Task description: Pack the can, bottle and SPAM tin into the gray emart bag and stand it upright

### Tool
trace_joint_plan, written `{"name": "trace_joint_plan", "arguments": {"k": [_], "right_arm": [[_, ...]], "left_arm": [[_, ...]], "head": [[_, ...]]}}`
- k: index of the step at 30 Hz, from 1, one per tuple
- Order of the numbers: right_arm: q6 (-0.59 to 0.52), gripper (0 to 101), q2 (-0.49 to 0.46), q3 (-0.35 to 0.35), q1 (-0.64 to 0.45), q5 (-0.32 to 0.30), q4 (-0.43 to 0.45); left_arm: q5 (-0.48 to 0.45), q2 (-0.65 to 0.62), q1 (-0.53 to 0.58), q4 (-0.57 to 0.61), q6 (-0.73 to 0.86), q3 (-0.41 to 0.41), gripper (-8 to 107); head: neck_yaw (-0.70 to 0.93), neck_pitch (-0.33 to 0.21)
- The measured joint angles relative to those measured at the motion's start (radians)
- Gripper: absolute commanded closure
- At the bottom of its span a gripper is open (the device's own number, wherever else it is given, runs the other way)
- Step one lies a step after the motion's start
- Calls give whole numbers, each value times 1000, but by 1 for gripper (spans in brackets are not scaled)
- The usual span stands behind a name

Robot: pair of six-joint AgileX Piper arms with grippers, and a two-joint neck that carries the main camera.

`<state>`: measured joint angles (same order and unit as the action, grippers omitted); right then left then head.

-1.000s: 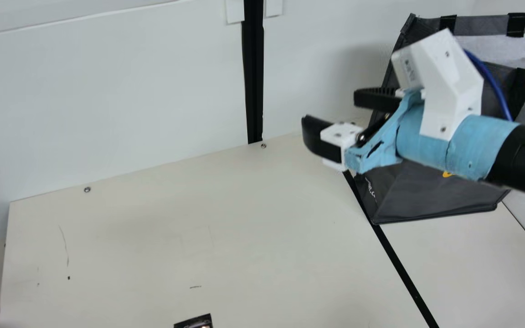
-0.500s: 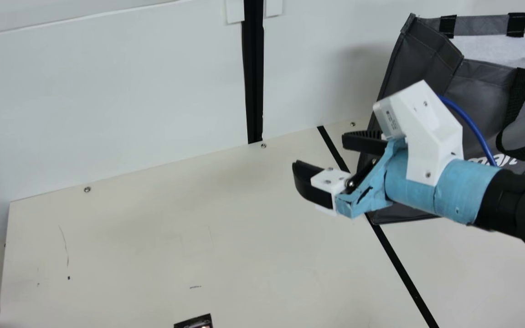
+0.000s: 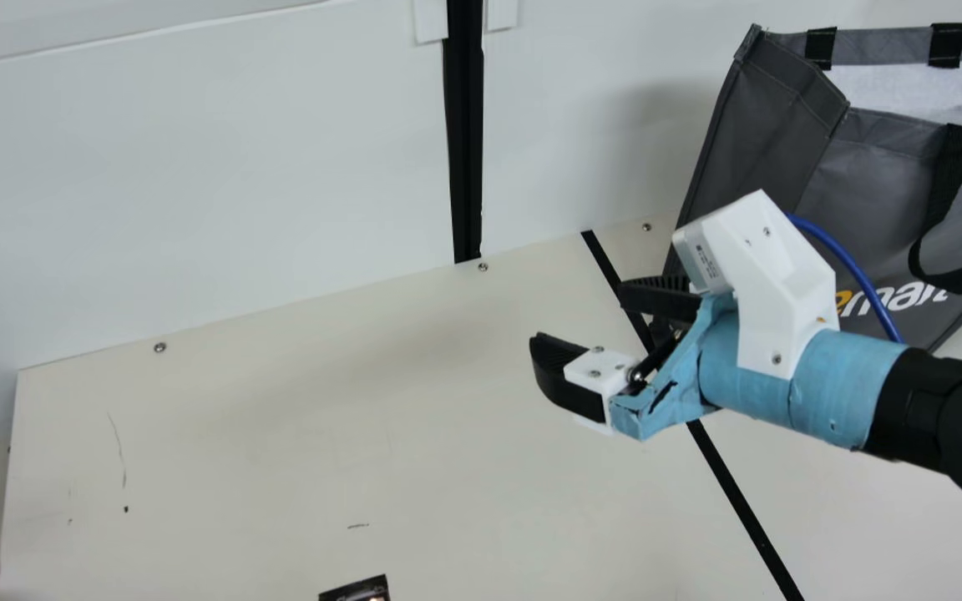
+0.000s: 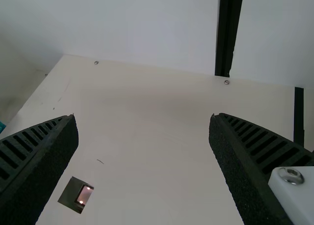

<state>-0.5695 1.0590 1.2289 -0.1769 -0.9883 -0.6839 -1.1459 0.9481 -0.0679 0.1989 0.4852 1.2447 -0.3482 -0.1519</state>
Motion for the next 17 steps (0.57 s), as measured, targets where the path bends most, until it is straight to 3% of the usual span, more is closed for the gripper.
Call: {"name": "trace_joint_plan", "arguments": {"k": [17], "right_arm": [[2,6,0,0,0,0,0]], "left_arm": [[0,0,0,0,0,0,9]], "head": [[0,0]]}}
